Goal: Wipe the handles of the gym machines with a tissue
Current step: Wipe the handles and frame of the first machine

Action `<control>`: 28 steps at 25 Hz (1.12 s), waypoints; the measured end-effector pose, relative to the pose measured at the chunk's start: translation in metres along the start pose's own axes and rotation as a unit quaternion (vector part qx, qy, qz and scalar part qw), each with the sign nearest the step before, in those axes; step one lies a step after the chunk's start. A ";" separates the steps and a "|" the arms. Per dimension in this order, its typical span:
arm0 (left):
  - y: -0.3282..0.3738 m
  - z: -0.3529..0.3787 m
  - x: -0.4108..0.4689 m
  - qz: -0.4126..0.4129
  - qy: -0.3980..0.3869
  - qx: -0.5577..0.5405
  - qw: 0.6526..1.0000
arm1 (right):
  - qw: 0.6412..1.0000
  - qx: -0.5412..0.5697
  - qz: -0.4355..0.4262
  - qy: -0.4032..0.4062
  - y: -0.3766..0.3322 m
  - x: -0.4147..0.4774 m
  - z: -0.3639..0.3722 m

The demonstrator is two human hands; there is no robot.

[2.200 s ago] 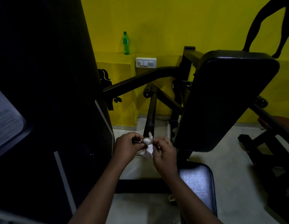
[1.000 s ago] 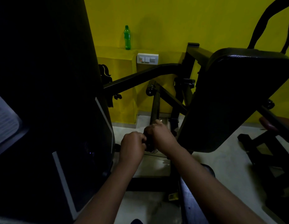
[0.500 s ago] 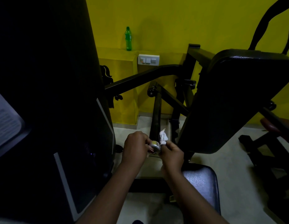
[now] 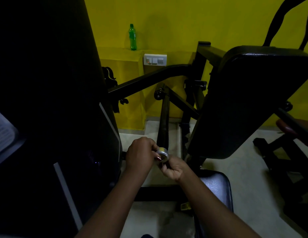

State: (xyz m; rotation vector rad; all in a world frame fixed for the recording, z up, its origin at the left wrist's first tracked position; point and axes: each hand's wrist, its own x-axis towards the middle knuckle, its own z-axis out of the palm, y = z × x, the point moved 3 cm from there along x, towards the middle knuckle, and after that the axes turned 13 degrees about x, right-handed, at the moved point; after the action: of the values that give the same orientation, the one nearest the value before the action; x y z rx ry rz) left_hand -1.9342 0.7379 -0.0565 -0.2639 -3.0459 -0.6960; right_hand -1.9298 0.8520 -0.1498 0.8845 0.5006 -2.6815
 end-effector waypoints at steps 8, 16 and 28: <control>-0.008 0.010 -0.002 -0.001 -0.002 -0.105 0.994 | 0.993 0.045 -0.027 -0.107 0.006 0.011 0.016; -0.016 0.018 -0.002 -0.030 -0.010 -0.166 0.986 | 0.991 0.128 -0.037 -0.034 -0.007 0.046 0.019; -0.005 0.023 0.005 0.065 -0.025 -0.031 0.997 | 0.736 -0.402 -0.532 0.120 -0.031 -0.010 0.020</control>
State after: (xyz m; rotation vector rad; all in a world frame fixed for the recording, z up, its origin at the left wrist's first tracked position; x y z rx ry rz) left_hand -1.9392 0.7440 -0.0796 -0.4828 -3.0225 -0.7879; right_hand -1.9436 0.8738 -0.1215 0.7366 2.6435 -2.5271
